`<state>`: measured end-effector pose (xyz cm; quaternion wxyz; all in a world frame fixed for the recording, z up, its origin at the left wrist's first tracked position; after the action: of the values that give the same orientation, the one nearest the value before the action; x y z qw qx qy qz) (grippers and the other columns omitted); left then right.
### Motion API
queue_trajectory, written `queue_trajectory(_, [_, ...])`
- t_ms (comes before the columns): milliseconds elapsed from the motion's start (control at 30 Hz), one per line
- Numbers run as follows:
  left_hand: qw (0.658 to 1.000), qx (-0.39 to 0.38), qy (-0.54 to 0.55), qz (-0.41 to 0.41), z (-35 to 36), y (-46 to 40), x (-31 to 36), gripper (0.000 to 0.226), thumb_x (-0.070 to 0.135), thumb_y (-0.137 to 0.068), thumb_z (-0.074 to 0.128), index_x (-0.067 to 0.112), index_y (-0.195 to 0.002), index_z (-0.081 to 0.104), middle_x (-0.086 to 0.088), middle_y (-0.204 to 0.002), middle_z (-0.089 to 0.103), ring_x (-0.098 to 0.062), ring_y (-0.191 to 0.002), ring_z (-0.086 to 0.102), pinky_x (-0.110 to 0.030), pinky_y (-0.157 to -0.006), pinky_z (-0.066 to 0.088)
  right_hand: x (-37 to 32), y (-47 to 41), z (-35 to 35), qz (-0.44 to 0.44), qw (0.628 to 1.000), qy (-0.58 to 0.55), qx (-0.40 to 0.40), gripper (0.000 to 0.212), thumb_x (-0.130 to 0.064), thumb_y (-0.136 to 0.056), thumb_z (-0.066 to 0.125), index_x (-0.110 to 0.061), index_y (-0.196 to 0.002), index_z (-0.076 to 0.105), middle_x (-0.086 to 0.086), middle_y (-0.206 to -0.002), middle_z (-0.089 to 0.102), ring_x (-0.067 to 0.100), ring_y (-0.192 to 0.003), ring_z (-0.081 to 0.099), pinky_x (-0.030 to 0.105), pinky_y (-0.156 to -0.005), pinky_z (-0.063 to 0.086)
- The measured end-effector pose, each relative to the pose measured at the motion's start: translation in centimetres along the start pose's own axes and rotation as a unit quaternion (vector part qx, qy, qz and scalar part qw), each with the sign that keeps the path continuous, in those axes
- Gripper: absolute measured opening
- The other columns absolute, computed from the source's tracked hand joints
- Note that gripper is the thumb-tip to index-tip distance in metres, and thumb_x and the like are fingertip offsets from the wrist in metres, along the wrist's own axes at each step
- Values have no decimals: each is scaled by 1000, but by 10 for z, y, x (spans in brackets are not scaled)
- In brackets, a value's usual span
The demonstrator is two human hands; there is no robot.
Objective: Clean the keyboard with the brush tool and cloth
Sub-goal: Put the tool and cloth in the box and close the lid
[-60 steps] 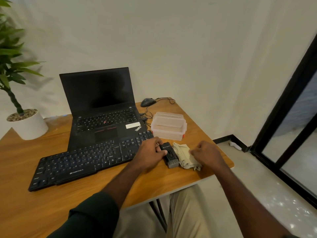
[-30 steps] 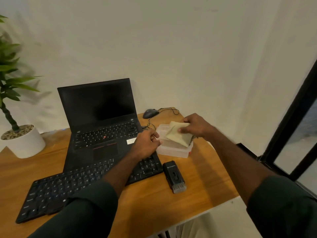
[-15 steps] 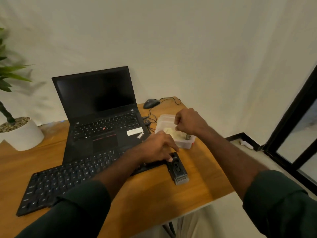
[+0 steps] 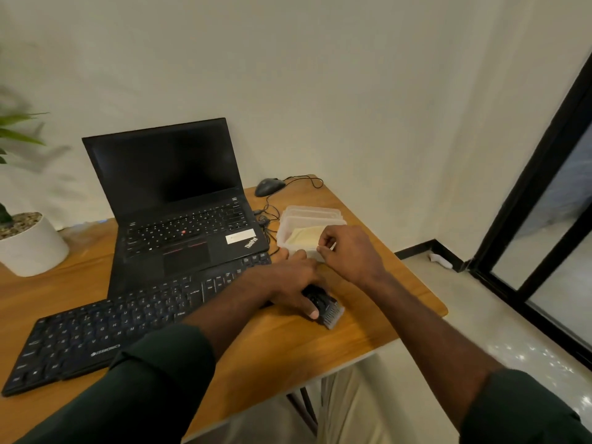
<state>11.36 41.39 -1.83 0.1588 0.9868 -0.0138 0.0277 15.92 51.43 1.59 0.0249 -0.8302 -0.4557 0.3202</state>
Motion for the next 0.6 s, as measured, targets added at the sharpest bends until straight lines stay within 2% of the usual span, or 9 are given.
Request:
queue_trajectory(67, [1000, 16, 14, 0, 5, 0, 6, 60, 60, -85, 65, 34, -137, 52, -1, -137, 45, -20, -123, 33, -50, -108, 22, 2, 3, -3, 3, 1000, -8, 6, 3, -28, -85, 74, -27, -84, 71, -13, -81, 69, 5, -74, 62, 33, -70, 59])
queue_trajectory(133, [996, 65, 57, -8, 4, 4, 8, 55, 57, -86, 66, 31, -131, 51, 2, -130, 48, -16, -119, 35, -47, -109, 24, 5, 7, -9, 8, 999, -27, 23, 5, -27, -84, 75, -28, -82, 71, -14, -80, 69, 5, -73, 63, 33, -70, 59])
queue_trajectory(200, [974, 128, 188, -19, 1, 14, 4, 40, 47, -89, 68, 31, -121, 50, 8, -116, 53, -11, -109, 43, -45, -108, 35, 9, 10, -17, 17, 997, -53, 50, 6, -24, -84, 76, -27, -82, 71, -14, -80, 69, 4, -72, 64, 30, -70, 59])
queue_trajectory(267, [919, 199, 339, -27, -5, 27, -4, 29, 38, -92, 68, 31, -113, 49, 7, -108, 60, -12, -96, 59, -46, -92, 54, 14, 13, -27, 28, 994, -72, 78, 7, -22, -85, 76, -25, -82, 71, -14, -80, 68, 4, -71, 64, 26, -70, 58])
queue_trajectory(300, [879, 233, 415, -36, -7, 34, -11, 27, 33, -94, 67, 26, -115, 50, 0, -106, 64, -18, -89, 66, -47, -83, 59, 16, 13, -31, 32, 993, -79, 87, 8, -22, -86, 76, -25, -81, 70, -14, -80, 68, 3, -72, 64, 24, -70, 57])
queue_trajectory(400, [739, 289, 604, -75, -6, 51, -26, 27, 29, -97, 63, 22, -121, 51, -17, -93, 67, -34, -68, 69, -47, -59, 59, 17, 12, -30, 42, 991, -87, 88, 8, -23, -85, 77, -26, -81, 71, -14, -82, 68, 3, -72, 64, 18, -67, 52])
queue_trajectory(467, [675, 299, 666, -103, -2, 55, -30, 27, 39, -97, 59, 22, -117, 54, -16, -86, 65, -32, -60, 63, -35, -50, 53, 13, 11, -24, 42, 992, -85, 78, 6, -24, -85, 76, -26, -82, 72, -13, -85, 69, 4, -75, 64, 16, -66, 51])
queue_trajectory(533, [654, 307, 682, -117, 0, 58, -34, 30, 44, -99, 51, 18, -115, 55, -16, -83, 65, -27, -55, 61, -27, -43, 45, 6, 11, -17, 31, 994, -81, 66, 7, -26, -84, 76, -28, -81, 71, -12, -87, 69, 6, -80, 64, 16, -66, 52])
queue_trajectory(600, [662, 302, 676, -118, 2, 59, -35, 28, 41, -103, 46, 19, -117, 55, -15, -83, 67, -26, -56, 62, -26, -42, 40, -3, 10, -11, 19, 995, -79, 54, 7, -26, -84, 76, -29, -80, 70, -14, -85, 68, 5, -81, 63, 20, -66, 54])
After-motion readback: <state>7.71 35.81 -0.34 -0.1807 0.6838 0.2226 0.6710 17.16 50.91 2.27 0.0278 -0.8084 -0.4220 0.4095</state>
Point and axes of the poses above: each hand's wrist, its own y-axis away from the middle knuckle, its own z-axis out of the palm, x = y × z, the point moved 8 cm from there along -y, towards the middle knuckle
